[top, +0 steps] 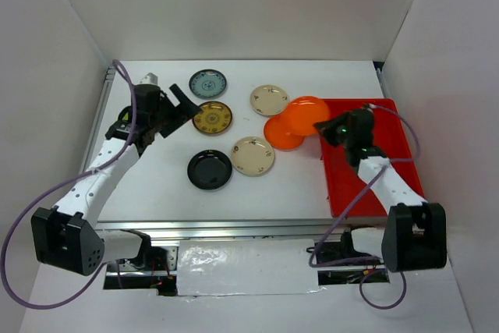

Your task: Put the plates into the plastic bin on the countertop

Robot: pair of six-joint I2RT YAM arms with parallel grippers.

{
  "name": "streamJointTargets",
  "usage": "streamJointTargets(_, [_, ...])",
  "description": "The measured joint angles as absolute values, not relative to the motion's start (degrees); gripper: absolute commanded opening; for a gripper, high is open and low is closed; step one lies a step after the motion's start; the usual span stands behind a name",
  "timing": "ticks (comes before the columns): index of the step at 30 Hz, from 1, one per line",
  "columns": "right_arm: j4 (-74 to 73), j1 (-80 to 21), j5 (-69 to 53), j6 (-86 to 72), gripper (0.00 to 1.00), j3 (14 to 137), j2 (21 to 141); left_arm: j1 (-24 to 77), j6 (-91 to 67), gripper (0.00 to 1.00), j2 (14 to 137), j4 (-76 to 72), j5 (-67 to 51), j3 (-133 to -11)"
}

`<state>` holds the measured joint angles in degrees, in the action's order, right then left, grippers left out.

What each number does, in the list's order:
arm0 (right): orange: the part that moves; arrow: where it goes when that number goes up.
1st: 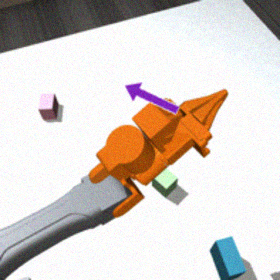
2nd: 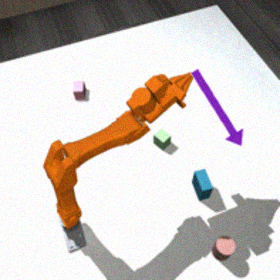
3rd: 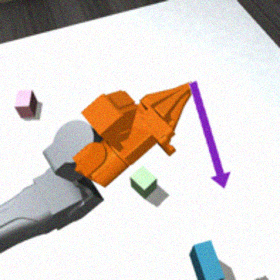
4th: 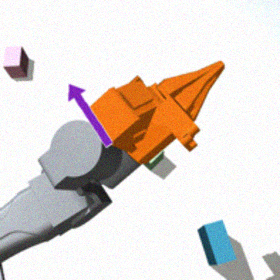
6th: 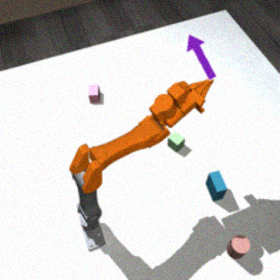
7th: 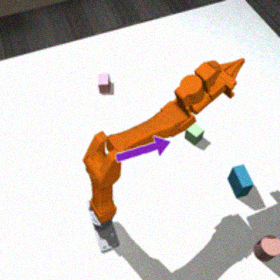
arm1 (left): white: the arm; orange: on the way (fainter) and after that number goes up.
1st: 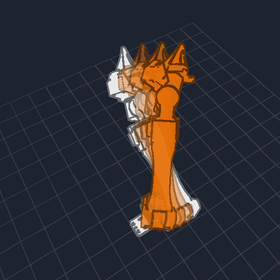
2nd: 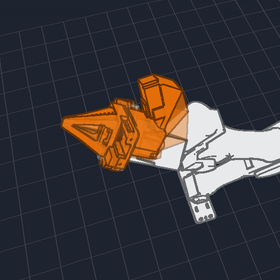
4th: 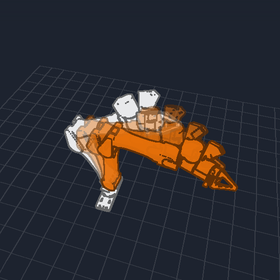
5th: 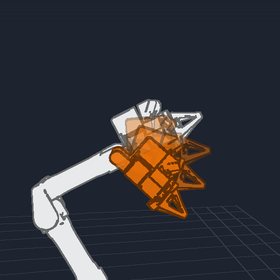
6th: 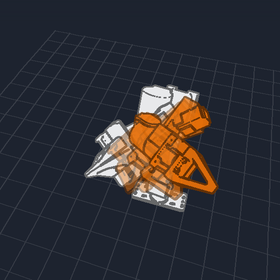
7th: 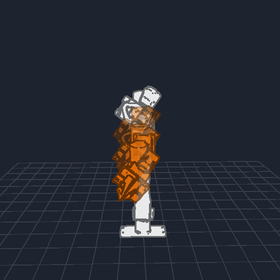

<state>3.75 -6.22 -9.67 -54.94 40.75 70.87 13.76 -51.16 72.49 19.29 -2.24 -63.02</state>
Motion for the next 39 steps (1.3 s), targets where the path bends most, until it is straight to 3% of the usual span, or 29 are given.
streamJointTargets(7, [2.2, 16.6, -6.1, -57.6, 0.00, 35.9, 68.9, 5.8, -49.4, 0.99, 71.9, 22.5, 1.1, -62.2])
streamJointTargets(14, [3.4, 23.0, -7.9, -58.6, 0.02, 36.5, 80.9, 1.4, -49.3, 0.99, 78.2, 22.3, 0.4, -61.3])
streamJointTargets(16, [3.3, 23.0, -8.0, -58.7, 0.33, 37.4, 83.4, -0.3, -49.4, 0.99, 80.3, 22.3, -0.1, -60.9])
streamJointTargets(18, [3.2, 23.0, -8.2, -59.2, 0.84, 38.9, 85.3, -2.1, -49.4, 0.99, 81.3, 22.2, -0.3, -60.2])
streamJointTargets(19, [3.3, 23.0, -8.2, -58.8, 1.00, 39.5, 85.7, -3.2, -49.5, 0.99, 81.4, 22.1, -0.3, -59.8])
streamJointTargets(25, [1.4, 20.9, -4.2, -58.0, 1.00, 41.3, 82.3, -8.2, -50.5, 0.99, 81.4, 21.2, -0.3, -57.3])
streamJointTargets(32, [-11.0, 12.7, 7.6, -56.4, 1.00, 48.8, 71.8, -11.6, -55.1, 0.99, 81.2, 22.0, 3.1, -54.8])
streamJointTargets(39, [-14.7, 11.9, 7.0, -54.9, 1.00, 48.1, 70.7, -14.8, -58.8, 0.99, 82.8, 23.0, 6.5, -55.3])
